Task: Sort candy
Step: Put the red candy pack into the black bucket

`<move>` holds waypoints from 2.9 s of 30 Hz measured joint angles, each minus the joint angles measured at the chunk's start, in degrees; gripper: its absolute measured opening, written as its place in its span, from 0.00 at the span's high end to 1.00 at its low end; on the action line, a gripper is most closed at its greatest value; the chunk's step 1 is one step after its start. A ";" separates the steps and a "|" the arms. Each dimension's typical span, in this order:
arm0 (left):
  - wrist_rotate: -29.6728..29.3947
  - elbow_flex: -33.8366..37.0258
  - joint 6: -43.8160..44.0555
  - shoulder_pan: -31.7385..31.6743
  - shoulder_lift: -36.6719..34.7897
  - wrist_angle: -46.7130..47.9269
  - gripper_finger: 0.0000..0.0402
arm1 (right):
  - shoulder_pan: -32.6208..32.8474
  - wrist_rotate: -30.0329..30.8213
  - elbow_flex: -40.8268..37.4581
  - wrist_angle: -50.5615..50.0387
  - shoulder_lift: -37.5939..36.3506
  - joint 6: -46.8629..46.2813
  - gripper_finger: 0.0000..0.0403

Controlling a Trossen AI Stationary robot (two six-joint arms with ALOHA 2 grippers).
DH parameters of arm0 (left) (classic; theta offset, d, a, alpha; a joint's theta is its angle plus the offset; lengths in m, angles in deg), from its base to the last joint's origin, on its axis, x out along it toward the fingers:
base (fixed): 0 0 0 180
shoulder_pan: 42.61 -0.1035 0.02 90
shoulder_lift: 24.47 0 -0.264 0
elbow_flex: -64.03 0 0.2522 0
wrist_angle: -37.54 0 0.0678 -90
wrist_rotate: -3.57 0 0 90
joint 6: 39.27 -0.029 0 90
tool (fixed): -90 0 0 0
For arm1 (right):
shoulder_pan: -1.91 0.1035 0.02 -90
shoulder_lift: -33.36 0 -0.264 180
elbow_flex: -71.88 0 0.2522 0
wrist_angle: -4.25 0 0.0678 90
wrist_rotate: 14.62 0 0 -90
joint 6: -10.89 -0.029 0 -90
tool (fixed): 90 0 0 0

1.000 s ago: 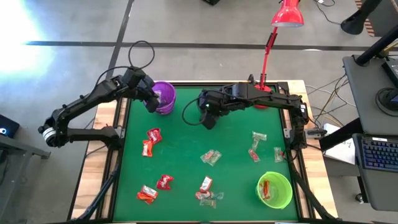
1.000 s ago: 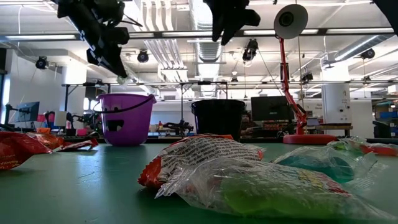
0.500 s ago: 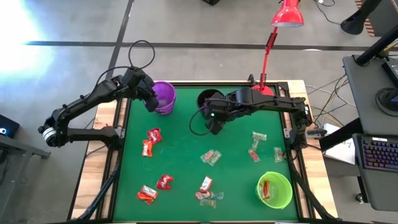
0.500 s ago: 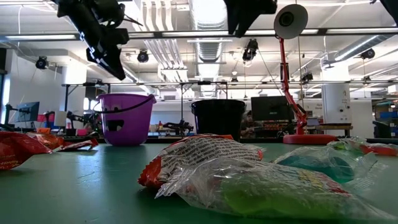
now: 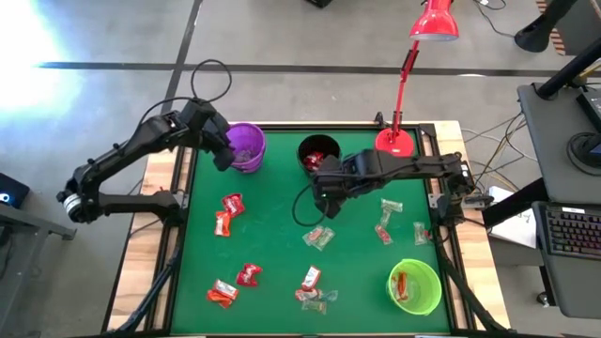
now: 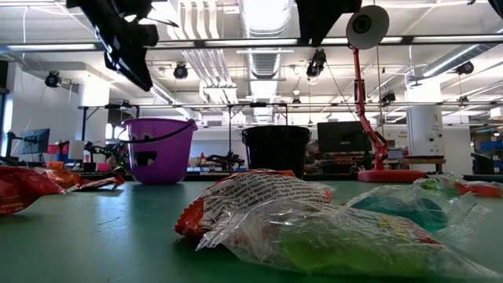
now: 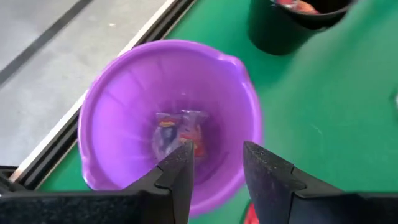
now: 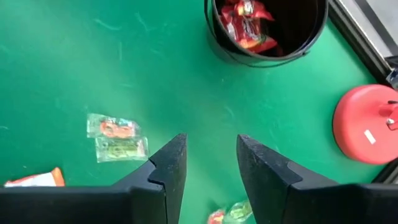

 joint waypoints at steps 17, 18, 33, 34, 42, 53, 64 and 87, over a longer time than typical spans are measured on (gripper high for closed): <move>10.50 0.89 3.29 1.11 -12.23 13.06 0.70 | 0.37 -5.87 -3.73 8.94 0.20 -1.49 0.67; 10.50 0.97 3.79 1.11 -13.12 13.13 0.70 | 0.37 -5.89 -3.91 9.83 0.20 -1.49 0.67; 10.75 1.13 4.04 1.11 -19.82 13.12 0.70 | 0.00 -5.91 -5.35 25.91 0.22 5.90 0.66; 10.74 1.13 3.76 1.11 -19.90 13.10 0.70 | -0.01 -5.92 -5.53 27.99 0.23 7.09 0.67; 10.74 1.18 3.09 1.11 -20.57 13.48 0.70 | 0.81 -6.36 -6.47 44.91 0.72 13.56 0.70; 10.76 1.26 1.04 1.14 -23.69 14.75 0.70 | 2.14 -10.93 -6.53 51.17 5.89 16.53 0.56; 10.74 1.26 0.39 1.14 -24.09 14.90 0.70 | 2.12 -21.58 -6.38 61.97 13.56 33.59 0.54; 20.30 4.71 13.56 2.31 -26.05 13.97 0.70 | 2.01 -29.93 -6.27 63.32 18.31 38.01 0.55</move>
